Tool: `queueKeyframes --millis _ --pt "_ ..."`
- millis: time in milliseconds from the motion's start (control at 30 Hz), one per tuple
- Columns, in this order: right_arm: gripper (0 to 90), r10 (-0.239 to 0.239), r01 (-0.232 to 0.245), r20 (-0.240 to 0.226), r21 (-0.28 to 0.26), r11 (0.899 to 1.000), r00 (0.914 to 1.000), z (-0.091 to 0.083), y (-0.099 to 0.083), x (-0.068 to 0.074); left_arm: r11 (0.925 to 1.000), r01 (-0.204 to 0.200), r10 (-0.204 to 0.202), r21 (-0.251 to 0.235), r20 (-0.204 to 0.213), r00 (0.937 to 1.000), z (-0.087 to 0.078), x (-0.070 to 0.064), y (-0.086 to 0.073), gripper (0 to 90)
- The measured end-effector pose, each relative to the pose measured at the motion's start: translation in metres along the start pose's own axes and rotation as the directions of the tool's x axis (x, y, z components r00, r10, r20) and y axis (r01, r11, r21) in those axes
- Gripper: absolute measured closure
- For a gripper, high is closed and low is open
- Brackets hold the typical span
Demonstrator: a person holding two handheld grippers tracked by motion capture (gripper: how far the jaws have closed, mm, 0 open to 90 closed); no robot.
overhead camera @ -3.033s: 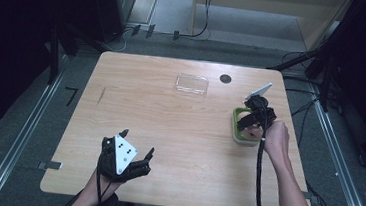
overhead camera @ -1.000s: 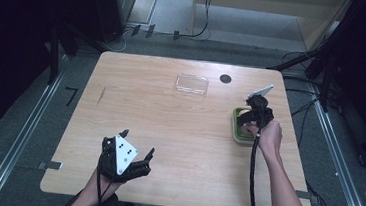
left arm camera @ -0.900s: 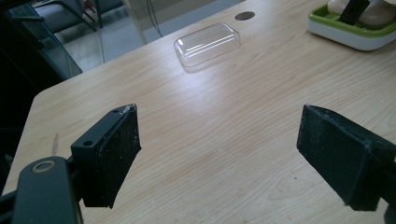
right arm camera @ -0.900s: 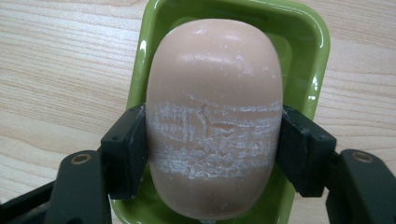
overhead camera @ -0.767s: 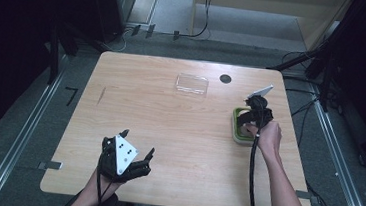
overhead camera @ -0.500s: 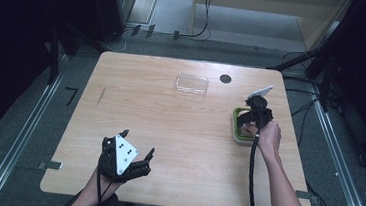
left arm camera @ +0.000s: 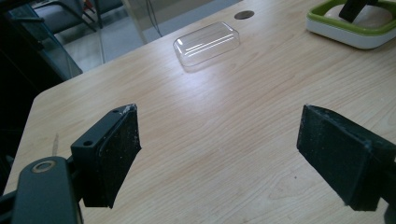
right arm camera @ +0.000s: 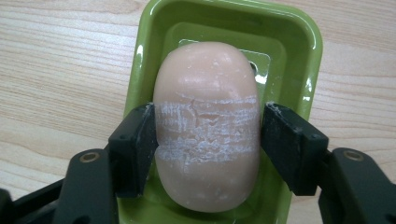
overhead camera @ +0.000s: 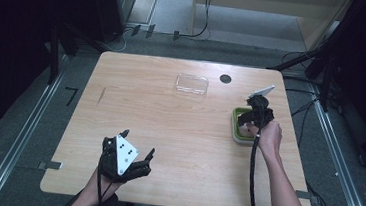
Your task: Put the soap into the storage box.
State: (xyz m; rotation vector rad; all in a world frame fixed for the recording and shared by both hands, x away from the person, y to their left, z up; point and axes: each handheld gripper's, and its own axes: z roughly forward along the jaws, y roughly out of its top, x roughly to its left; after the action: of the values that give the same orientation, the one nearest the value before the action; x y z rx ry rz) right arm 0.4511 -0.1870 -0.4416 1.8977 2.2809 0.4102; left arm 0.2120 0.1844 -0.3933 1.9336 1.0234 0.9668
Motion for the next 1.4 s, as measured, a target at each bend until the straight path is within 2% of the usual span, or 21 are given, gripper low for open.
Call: queueKeyframes --millis 567,767,833,1033,1400 --pt "31.7 0.003 -0.003 0.006 -0.014 1.0 1.0 -0.011 -0.004 -0.003 1.0 0.004 -0.004 -0.002 0.005 1.0 0.003 -0.001 0.001 14.0" --pt "27.2 -0.022 0.022 0.001 -0.008 1.0 0.9998 -0.018 -0.007 -0.001 0.9999 -0.012 0.012 0.006 0.007 0.9999 0.005 -0.003 0.003 14.0" --pt "25.6 -0.03 0.03 0.012 -0.008 1.0 0.9995 -0.021 -0.008 -0.001 0.9998 -0.016 0.016 0.009 0.006 0.9999 0.006 -0.004 0.003 14.0" --pt "20.1 -0.033 0.033 0.008 -0.006 0.999 0.9994 -0.031 -0.012 -0.006 0.9997 -0.016 0.016 0.015 0.004 0.9999 0.007 -0.004 0.003 14.0" --pt "16.4 -0.062 0.062 0.009 0.031 0.998 0.998 -0.041 -0.026 -0.009 0.9995 -0.03 0.03 0.01 0.011 0.9995 0.003 -0.004 0.002 14.0"
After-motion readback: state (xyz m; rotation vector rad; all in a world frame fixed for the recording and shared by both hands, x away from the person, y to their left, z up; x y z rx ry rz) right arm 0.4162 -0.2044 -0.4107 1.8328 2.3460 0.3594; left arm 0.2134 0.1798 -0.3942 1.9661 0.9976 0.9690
